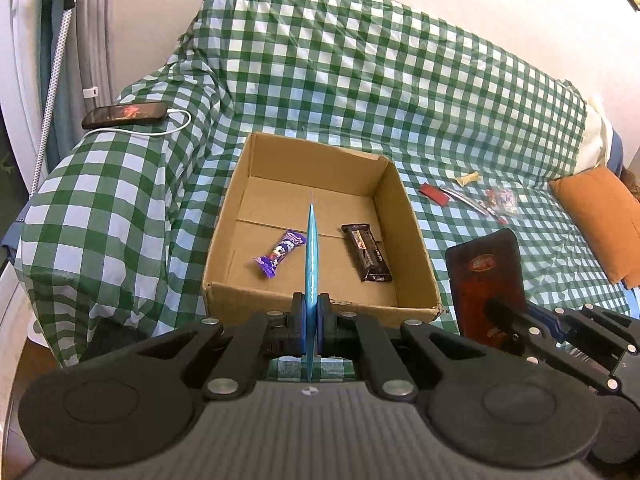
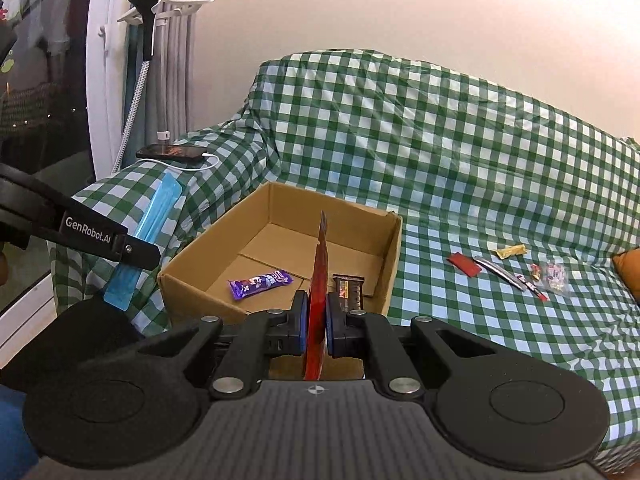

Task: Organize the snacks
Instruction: 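Carry the blue stick with left tool while right carries the red sachet into the box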

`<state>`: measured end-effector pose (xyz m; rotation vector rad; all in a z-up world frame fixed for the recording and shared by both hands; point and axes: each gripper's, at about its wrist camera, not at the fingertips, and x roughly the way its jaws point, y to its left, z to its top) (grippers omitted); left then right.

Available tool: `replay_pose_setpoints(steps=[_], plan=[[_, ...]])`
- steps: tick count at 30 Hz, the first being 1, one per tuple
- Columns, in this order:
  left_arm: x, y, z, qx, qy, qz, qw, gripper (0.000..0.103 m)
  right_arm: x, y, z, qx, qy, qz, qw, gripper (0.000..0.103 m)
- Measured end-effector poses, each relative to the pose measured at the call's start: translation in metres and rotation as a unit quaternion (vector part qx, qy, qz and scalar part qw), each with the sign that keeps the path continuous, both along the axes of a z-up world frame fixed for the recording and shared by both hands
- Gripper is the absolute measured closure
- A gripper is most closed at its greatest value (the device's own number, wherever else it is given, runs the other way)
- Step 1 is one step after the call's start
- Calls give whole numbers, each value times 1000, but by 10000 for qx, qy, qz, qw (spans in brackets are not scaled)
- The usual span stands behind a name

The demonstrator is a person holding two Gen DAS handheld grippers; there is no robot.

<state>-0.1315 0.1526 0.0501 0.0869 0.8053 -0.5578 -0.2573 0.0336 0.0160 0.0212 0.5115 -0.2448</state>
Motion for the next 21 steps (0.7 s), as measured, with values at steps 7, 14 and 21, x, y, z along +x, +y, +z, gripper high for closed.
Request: replay_pose_setpoints(steps=[7,14,21], plan=[[2,-3,-4,14,49,-20,10000,98,1,-6,-2,37,57,-20,10000,93],[8,-4,-8,30,110,-14,9999,98,6,-9,-5,53,128,0,9999,93],[15,-6,-12,18,170,27,9999,98,14,-11,-8,42,255,1,9997,93]])
